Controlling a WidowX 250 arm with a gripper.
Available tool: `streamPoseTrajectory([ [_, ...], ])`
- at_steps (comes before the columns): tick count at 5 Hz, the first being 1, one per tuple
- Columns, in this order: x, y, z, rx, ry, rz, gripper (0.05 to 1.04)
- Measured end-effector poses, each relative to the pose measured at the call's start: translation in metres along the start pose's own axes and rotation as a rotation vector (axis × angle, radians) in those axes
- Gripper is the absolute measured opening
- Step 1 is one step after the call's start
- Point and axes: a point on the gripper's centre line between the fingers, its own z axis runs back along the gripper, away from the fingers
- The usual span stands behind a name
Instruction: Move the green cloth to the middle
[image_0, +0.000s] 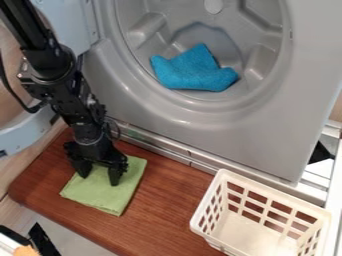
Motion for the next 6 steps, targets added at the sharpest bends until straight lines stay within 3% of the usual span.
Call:
streamPoseTrajectory([
  [1, 0.0, -0.01, 0.0, -0.014, -0.005, -0.01, 1.001],
  [3, 0.017, -0.059, 0.0, -0.072, -0.048, -0.14, 1.001],
  [6, 0.006, -0.126, 0.005, -0.136, -0.044, -0.334, 1.0],
])
